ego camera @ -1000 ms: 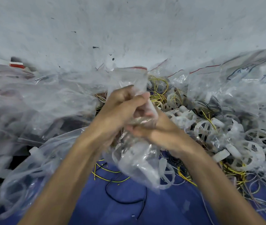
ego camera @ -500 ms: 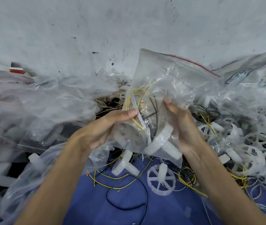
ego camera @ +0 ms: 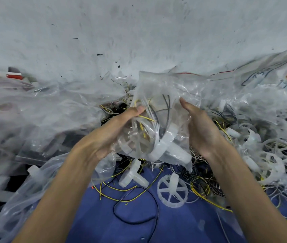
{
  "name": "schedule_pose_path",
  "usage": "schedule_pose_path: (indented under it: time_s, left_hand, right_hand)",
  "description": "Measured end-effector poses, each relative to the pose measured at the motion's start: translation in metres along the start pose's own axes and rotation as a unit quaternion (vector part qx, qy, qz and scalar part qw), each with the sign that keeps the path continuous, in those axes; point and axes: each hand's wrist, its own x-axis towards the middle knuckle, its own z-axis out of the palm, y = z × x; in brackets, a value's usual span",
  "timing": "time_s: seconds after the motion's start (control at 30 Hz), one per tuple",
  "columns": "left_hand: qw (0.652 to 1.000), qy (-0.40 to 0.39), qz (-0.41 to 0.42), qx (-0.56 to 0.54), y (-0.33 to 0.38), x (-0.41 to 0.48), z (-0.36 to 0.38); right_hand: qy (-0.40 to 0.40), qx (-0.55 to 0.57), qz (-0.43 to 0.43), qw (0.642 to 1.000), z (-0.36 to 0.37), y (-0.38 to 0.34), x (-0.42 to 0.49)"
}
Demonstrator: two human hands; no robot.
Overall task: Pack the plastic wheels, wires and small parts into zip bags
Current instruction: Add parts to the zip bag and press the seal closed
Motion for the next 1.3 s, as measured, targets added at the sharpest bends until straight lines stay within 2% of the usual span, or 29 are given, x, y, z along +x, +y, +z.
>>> schedule_pose_path:
  time_s: [0.07, 0.13, 0.2, 0.23, 0.27, 0.33, 0.4, 0.43, 0.47, 0.53, 0.6, 0.7, 0.77, 0.93, 1.03, 1.13, 1.23, 1.3]
  left_hand:
    - [0.999, 0.037, 0.007, 0.009, 0.002, 0.001, 0.002]
    - [0.988, 0.136, 0.035, 0.064, 0.002, 0.004, 0.01]
    - [0.941, 0.246, 0.096, 0.211, 0.0, 0.004, 0.025]
    - [0.917, 0.247, 0.137, 0.283, -0.001, 0.001, 0.034]
    - [0.905, 0.209, 0.167, 0.332, -0.001, -0.003, 0.042]
    - [0.905, 0.096, 0.184, 0.371, 0.003, -0.011, 0.046]
    - [0.943, 0.02, 0.176, 0.282, 0.018, -0.017, 0.034]
    - [0.957, 0.029, 0.184, 0.222, 0.023, -0.017, 0.024]
    - [0.962, 0.073, 0.191, 0.181, 0.026, -0.016, 0.016]
    - [0.945, 0.185, 0.202, 0.181, 0.023, -0.011, 0.003]
    - [0.945, 0.215, 0.153, 0.193, 0.016, -0.005, 0.0]
    - [0.989, 0.122, 0.034, 0.07, 0.011, -0.001, 0.003]
    - [0.998, 0.064, 0.027, 0.006, 0.01, -0.002, 0.005]
    - [0.996, 0.007, 0.045, 0.074, 0.004, -0.001, 0.001]
    - [0.996, -0.016, 0.041, 0.079, 0.002, -0.001, 0.003]
    - [0.994, 0.046, 0.027, 0.099, -0.003, 0.004, 0.002]
    - [0.976, 0.156, 0.012, 0.152, -0.01, 0.012, 0.0]
    - [0.964, 0.177, 0.017, 0.196, -0.014, 0.015, 0.0]
  right_hand:
    - [-0.013, -0.05, -0.012, 0.999, -0.007, -0.006, -0.002]
    - [-0.025, -0.12, -0.035, 0.992, -0.005, -0.012, -0.003]
    - [-0.035, -0.15, -0.039, 0.987, 0.005, -0.012, -0.003]
    - [-0.052, -0.149, -0.05, 0.986, 0.012, -0.008, -0.005]
    - [-0.069, -0.137, -0.071, 0.986, 0.017, -0.002, -0.006]
    - [-0.067, -0.062, -0.097, 0.991, 0.019, 0.005, -0.007]
    - [-0.059, 0.058, -0.064, 0.994, 0.013, 0.007, -0.005]
    - [-0.058, 0.117, -0.037, 0.991, 0.008, 0.007, -0.003]
    - [-0.054, 0.155, -0.012, 0.986, 0.006, 0.006, -0.002]
    - [-0.048, 0.168, 0.003, 0.985, 0.004, 0.007, 0.002]
    - [-0.055, 0.141, -0.024, 0.988, 0.005, 0.009, 0.002]
    - [-0.074, 0.101, -0.064, 0.99, 0.004, 0.011, 0.001]
    - [-0.09, 0.091, -0.068, 0.989, 0.002, 0.011, 0.0]
    - [-0.085, 0.052, -0.059, 0.993, 0.004, 0.012, 0.0]
    - [-0.052, 0.015, -0.076, 0.996, 0.01, 0.016, 0.001]
    - [-0.025, -0.044, -0.084, 0.995, 0.012, 0.016, 0.003]
    - [-0.073, -0.219, -0.052, 0.972, 0.008, 0.011, -0.001]
    - [-0.083, -0.298, -0.023, 0.951, 0.008, 0.012, -0.003]
